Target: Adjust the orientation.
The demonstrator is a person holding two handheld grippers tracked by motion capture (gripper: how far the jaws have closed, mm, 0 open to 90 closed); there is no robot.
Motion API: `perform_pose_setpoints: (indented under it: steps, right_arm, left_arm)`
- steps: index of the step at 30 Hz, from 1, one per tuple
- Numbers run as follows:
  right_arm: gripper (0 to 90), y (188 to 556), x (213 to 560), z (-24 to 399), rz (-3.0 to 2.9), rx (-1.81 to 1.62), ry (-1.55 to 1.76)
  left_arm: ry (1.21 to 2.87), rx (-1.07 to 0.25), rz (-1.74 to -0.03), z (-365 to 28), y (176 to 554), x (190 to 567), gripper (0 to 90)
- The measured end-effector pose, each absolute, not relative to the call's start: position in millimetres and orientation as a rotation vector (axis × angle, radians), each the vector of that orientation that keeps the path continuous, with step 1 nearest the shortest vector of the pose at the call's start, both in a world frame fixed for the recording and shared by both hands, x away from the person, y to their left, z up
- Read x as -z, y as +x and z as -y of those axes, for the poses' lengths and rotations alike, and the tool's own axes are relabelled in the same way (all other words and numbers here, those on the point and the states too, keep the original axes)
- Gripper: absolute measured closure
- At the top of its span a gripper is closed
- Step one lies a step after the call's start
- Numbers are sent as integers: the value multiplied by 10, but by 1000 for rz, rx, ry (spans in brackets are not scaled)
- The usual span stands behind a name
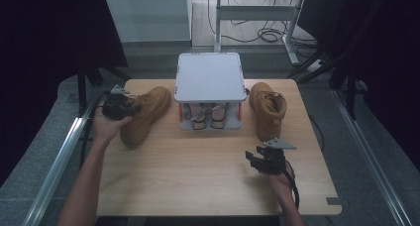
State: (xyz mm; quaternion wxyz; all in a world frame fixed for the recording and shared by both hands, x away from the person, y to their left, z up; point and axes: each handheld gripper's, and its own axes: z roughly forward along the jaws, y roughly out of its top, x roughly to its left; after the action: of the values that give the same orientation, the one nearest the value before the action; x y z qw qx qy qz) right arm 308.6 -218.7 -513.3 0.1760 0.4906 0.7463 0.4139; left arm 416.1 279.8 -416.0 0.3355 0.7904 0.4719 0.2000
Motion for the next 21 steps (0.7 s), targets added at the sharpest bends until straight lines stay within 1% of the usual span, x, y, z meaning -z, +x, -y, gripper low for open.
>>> perform_pose_setpoints:
  steps: [1, 2, 3, 11, 15, 16, 17, 21]
  right_arm:
    - [469, 3085, 5134, 2187, -2114, -1171, 1390]
    - [469, 3085, 5134, 2187, -2114, -1171, 1390]
    - [469, 3080, 5133, 2189, -2112, -1170, 1391]
    - [469, 3065, 5121, 2177, -2110, -1174, 1388]
    - [469, 3058, 5118, 2171, -2112, -1177, 1385]
    - [469, 3057, 5116, 2174, -2111, -1176, 1384]
    - [469, 3057, 5116, 2177, -2109, -1176, 1387]
    - [469, 3057, 5121, 2177, -2111, -1175, 1393]
  left_arm:
    - [2033, -502, -1237, -2846, 4102, 4068, 800]
    - [2033, -502, -1237, -2846, 4102, 4068, 801]
    - [2025, -498, -1221, -2875, 4021, 3983, 802]
    - [2010, -479, -1148, -2881, 3591, 3763, 801]
    - [1996, -465, -1126, -2855, 3398, 3743, 800]
    - [1996, -465, -1126, -2855, 3398, 3743, 800]
    - [1999, -455, -1114, -2828, 3277, 3769, 800]
    - [2002, -434, -1112, -2762, 3052, 3891, 799]
